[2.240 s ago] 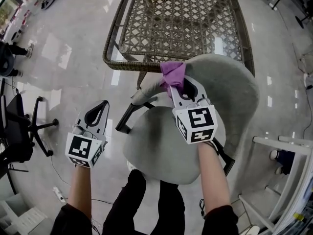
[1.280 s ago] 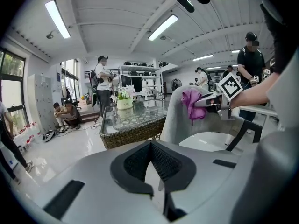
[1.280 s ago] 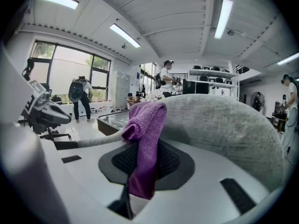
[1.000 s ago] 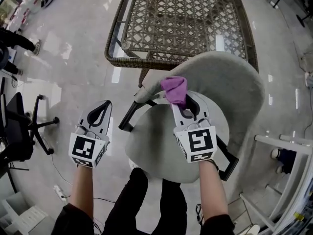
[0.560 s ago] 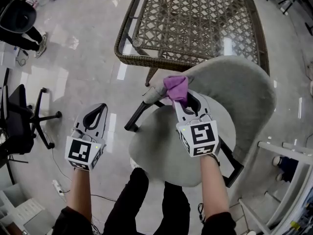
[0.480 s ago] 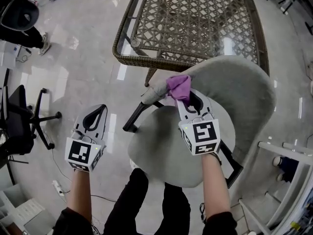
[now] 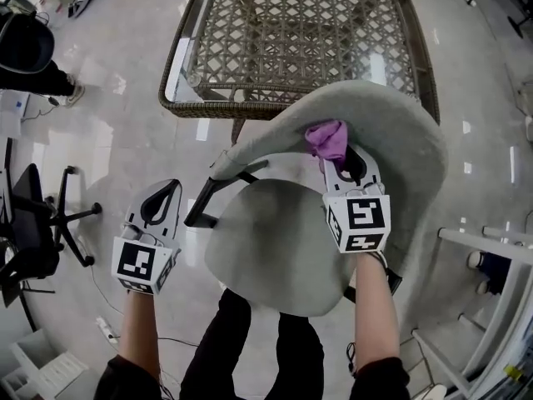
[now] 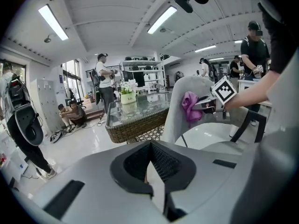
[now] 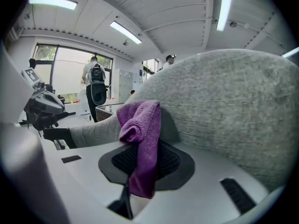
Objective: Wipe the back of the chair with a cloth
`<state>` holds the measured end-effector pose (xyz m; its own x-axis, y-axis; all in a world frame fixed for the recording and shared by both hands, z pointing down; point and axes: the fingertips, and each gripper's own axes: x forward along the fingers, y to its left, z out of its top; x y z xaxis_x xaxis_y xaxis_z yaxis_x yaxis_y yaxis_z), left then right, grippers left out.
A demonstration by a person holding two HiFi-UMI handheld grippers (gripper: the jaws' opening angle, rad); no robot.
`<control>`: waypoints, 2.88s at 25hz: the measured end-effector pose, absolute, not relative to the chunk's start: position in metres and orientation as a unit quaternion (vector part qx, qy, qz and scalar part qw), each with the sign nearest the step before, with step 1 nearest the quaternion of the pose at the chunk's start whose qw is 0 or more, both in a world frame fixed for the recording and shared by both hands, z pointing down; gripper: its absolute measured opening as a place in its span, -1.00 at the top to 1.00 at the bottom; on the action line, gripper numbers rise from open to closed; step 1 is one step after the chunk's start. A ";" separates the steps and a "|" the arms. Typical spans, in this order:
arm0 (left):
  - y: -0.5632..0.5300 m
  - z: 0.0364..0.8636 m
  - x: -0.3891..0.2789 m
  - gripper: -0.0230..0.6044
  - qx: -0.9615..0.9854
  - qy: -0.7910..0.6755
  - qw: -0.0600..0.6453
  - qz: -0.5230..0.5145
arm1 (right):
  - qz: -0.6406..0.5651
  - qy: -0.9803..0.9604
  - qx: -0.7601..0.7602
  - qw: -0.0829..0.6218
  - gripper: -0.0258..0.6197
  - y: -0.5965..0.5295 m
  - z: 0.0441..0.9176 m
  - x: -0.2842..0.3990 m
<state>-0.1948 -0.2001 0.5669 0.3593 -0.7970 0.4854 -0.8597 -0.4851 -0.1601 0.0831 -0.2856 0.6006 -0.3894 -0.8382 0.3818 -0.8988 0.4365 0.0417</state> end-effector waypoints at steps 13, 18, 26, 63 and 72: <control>-0.201 0.569 -0.209 0.90 0.823 -0.507 0.073 0.248 | 0.068 -0.844 0.502 0.175 0.63 -0.254 0.584 0.063; -0.189 0.572 -0.241 0.90 0.811 -0.521 0.076 0.257 | 0.080 -0.888 0.422 0.166 0.63 -0.223 0.600 -0.032; -0.170 0.586 -0.288 0.90 0.786 -0.544 0.069 0.285 | 0.099 -0.893 0.412 0.152 0.63 -0.227 0.651 -0.073; -0.178 0.547 -0.204 0.90 0.819 -0.511 0.061 0.254 | 0.124 -0.772 0.606 0.143 0.63 -0.221 0.591 0.136; -0.169 0.491 -0.192 0.90 0.830 -0.512 0.075 0.209 | 0.124 -0.775 0.604 0.138 0.63 -0.195 0.518 0.123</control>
<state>-0.1915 -0.1694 0.4912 0.3894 -0.8182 0.4229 -0.8807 -0.4652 -0.0891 0.1232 -0.1950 0.5179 -0.2333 -0.9018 0.3637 -0.9703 0.2405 -0.0261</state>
